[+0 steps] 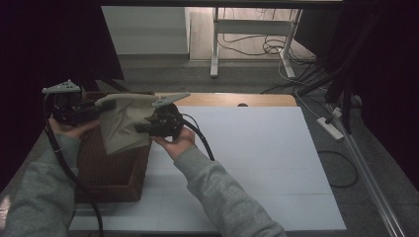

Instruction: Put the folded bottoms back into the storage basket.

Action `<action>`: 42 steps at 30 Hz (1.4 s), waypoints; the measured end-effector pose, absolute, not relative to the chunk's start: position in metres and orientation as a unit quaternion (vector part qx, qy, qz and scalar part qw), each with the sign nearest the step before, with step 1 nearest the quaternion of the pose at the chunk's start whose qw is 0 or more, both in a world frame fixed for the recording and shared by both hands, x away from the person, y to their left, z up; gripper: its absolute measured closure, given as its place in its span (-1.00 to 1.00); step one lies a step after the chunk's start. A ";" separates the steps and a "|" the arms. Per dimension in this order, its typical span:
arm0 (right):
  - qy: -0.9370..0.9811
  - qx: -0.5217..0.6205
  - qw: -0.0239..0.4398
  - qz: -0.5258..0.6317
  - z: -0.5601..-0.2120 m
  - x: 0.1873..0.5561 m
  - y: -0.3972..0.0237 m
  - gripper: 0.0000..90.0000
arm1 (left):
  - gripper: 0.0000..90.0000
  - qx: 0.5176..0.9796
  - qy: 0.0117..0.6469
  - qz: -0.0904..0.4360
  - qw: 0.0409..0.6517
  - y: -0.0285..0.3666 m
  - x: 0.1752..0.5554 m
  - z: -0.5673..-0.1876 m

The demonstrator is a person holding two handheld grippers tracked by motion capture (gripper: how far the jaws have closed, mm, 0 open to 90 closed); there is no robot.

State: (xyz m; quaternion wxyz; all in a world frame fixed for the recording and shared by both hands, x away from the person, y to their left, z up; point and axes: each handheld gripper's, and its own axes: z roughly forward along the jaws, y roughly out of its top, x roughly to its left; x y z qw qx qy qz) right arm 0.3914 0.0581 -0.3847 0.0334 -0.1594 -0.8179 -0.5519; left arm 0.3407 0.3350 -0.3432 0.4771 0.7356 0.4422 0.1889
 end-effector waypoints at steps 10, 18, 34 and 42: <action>-0.822 -0.156 0.038 -0.546 -0.391 0.391 0.076 0.67 | 0.59 0.729 0.456 0.189 0.474 0.351 0.336 -0.351; -0.826 -0.157 0.045 -0.540 -0.399 0.391 0.089 0.67 | 0.59 0.728 0.465 0.186 0.468 0.361 0.335 -0.359; -0.831 -0.161 0.055 -0.530 -0.413 0.393 0.103 0.67 | 0.59 0.722 0.486 0.178 0.458 0.376 0.335 -0.374; -0.833 -0.164 0.058 -0.526 -0.420 0.392 0.111 0.67 | 0.59 0.722 0.495 0.174 0.451 0.382 0.337 -0.380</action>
